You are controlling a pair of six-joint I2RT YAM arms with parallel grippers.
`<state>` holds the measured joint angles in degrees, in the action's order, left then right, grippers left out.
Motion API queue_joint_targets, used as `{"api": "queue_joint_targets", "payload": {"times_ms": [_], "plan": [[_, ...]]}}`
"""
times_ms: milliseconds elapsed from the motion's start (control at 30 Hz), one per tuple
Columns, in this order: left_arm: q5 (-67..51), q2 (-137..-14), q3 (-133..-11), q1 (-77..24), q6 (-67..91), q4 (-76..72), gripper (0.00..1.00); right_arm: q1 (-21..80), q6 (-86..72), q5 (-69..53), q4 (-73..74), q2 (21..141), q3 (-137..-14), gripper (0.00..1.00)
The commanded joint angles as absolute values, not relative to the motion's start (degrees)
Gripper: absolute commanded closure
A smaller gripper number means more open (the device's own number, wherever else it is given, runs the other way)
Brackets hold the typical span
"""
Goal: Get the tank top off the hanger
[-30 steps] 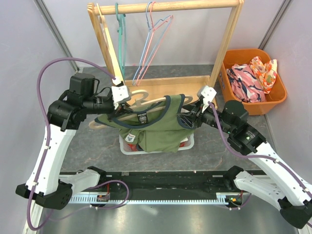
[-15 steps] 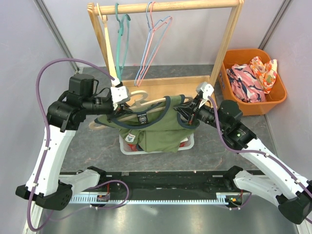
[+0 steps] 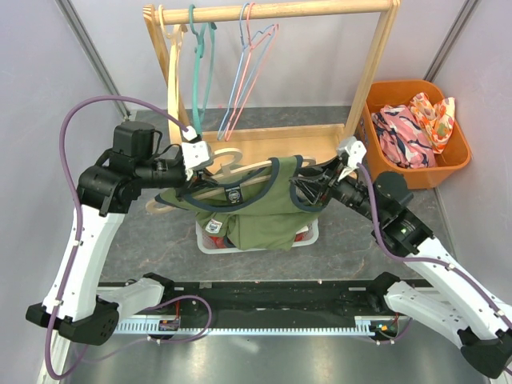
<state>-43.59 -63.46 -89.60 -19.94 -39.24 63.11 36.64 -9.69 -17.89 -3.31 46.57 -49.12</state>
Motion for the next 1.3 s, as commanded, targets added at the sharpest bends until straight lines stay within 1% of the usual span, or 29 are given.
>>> {"api": "queue_joint_targets", "payload": {"times_ms": [0,200,367,600,900,1267], "plan": [[-44.82,-62.31,-89.65,-19.6,-38.5,61.08,0.98,36.74,-10.81,-16.7,-2.55,46.76,-47.9,0.54],[-45.17,-62.14,-89.38,-19.42,-38.58,61.08,0.98,36.74,-11.77,-16.87,-2.72,47.63,-46.67,0.46],[-45.35,-61.88,-89.12,-19.51,-38.58,61.0,0.98,36.65,-12.39,-16.7,-5.7,48.95,-45.44,0.4],[-45.35,-61.44,-88.59,-19.34,-38.67,61.08,0.98,36.56,-15.12,-18.72,-9.67,50.97,-45.61,0.41],[-45.7,-61.61,-88.86,-19.34,-38.67,61.08,0.98,36.48,-10.9,-15.73,-2.9,46.94,-46.05,0.39],[-45.53,-61.61,-89.3,-19.34,-38.41,61.26,0.98,34.37,-8.18,-14.33,-0.18,47.98,-47.54,0.38]]}}
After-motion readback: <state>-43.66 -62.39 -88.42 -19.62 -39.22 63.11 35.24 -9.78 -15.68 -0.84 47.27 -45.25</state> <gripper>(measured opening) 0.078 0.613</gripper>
